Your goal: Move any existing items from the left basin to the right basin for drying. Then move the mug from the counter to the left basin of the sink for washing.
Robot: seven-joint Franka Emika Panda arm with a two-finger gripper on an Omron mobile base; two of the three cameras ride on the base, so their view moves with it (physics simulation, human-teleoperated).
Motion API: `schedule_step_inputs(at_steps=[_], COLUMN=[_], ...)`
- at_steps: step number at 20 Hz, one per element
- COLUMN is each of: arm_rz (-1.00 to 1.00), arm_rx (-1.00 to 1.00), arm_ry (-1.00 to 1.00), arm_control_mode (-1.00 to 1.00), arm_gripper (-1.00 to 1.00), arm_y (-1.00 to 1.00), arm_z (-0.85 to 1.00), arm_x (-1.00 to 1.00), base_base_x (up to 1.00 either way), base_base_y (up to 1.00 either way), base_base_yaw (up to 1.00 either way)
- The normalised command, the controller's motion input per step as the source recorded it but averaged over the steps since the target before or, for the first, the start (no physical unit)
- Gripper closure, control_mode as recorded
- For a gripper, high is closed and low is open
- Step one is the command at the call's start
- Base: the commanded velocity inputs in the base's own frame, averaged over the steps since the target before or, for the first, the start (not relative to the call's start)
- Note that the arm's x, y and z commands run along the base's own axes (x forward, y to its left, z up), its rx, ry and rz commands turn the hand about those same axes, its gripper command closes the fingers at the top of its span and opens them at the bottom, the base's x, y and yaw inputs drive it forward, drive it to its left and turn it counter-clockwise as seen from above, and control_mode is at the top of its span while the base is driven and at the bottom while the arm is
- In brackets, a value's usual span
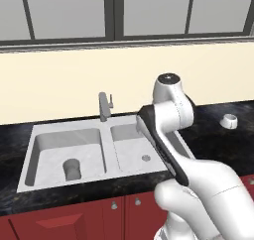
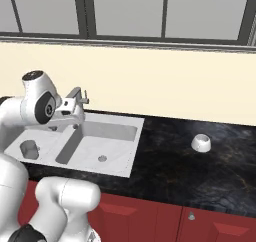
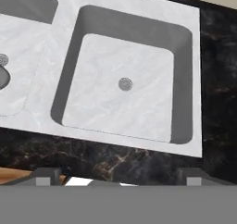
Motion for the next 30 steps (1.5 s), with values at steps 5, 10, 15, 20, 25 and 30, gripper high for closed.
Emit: schedule_step_inputs(at_steps=[5,10,15,20,25,30], arm_rz=[0.00,0.00,0.00,-0.07,-0.07,-0.01], arm_rx=[0.00,0.01,0.00,0.00,0.00,0.00], arm_ry=[0.09,0.21,0.26,0.26,0.09,-0.02], arm_control_mode=[-1.00,-1.00,-1.00,-1.00,-1.00,-1.00], arm_gripper=[-1.00,-1.00,-1.00,-1.00,-1.00,-1.00], arm_y=[0.89,1.00,1.00,1.00,0.84,0.60], arm_z=[-0.21,-0.32,-0.18,-0.14,-0.26,-0.52], arm_x=[-0.34,-0.12,0.01,0.35,0.73,0.77], base_base_x=[0.00,0.00,0.00,0.00,0.00,0.00], base_base_y=[0.00,0.00,0.00,0.00,0.00,0.00], base_base_yaw=[0.00,0.00,0.00,0.00,0.00,0.00])
